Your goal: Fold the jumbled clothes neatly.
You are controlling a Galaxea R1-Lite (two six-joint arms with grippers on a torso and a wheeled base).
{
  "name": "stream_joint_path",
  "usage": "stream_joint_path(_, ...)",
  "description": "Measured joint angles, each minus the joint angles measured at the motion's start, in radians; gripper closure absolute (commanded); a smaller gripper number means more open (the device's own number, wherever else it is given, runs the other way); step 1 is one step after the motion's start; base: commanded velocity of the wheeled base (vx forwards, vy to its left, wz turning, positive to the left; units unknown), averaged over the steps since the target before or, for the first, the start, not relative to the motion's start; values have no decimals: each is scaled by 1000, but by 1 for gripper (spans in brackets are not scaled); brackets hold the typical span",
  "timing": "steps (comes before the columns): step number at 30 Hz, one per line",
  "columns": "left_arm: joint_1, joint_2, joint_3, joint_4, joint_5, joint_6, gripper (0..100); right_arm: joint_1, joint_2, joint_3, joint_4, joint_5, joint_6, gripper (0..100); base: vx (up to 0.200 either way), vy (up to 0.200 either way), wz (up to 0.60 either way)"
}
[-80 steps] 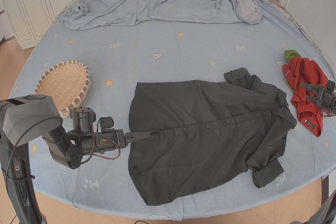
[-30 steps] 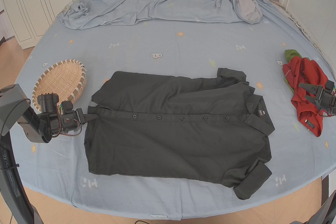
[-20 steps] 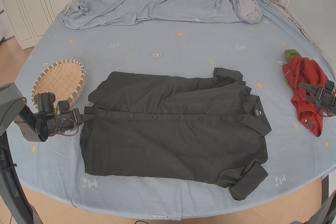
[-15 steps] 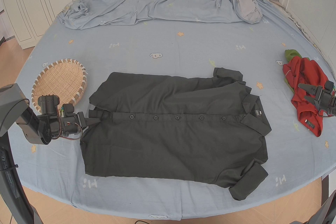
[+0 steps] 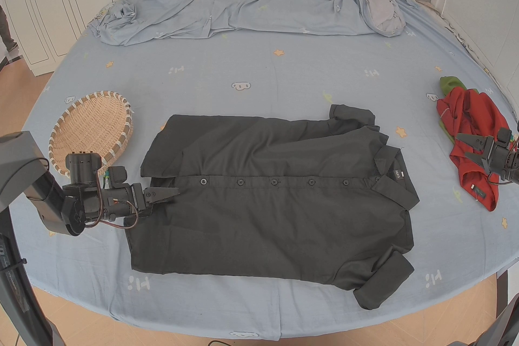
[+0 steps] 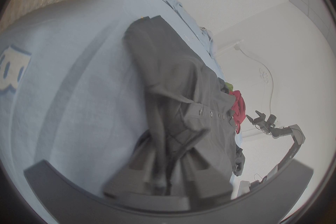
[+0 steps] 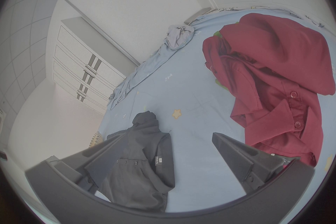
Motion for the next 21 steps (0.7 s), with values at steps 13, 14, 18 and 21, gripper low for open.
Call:
stream_joint_path(13,17,-196,21,-21,42,-1,0,32,3,17,0,0,-3,0,0,0,0)
stream_joint_path(14,20,-210,17,-21,43,-2,0,32,3,18,0,0,-3,0,0,0,0)
stream_joint_path(18,37,-258,0,-20,45,-5,0,34,3,19,-3,0,-4,0,0,0,0)
stream_joint_path(21,46,-301,-7,-15,46,-7,0,34,3,20,-3,0,-4,0,0,0,0)
